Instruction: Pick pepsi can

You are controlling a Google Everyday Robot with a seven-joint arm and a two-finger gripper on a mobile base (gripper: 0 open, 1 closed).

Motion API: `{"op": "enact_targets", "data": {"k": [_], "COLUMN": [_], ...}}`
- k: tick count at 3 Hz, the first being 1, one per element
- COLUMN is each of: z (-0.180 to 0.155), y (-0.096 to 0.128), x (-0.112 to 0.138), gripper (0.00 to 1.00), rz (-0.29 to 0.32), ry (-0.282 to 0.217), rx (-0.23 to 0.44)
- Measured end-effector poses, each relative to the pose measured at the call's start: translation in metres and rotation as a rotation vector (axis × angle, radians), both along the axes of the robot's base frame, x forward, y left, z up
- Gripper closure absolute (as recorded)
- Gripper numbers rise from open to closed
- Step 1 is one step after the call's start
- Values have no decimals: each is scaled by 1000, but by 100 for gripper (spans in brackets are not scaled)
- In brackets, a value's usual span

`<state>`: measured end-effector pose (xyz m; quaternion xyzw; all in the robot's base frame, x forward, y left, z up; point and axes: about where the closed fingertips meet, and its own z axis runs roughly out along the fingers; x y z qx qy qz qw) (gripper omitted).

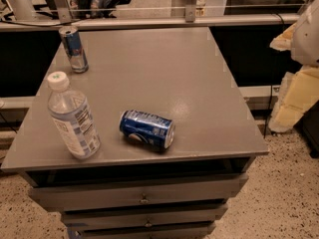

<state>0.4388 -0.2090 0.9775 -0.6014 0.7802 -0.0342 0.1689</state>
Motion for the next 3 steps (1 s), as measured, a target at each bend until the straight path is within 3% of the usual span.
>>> {"op": "enact_targets", "data": {"k": [1,3], "z": [-12,-59], "y": [38,136], "x": [1,4], "gripper": [0,0], "rz": [8,2], "ry": [-2,61], "rx": [69,248]}}
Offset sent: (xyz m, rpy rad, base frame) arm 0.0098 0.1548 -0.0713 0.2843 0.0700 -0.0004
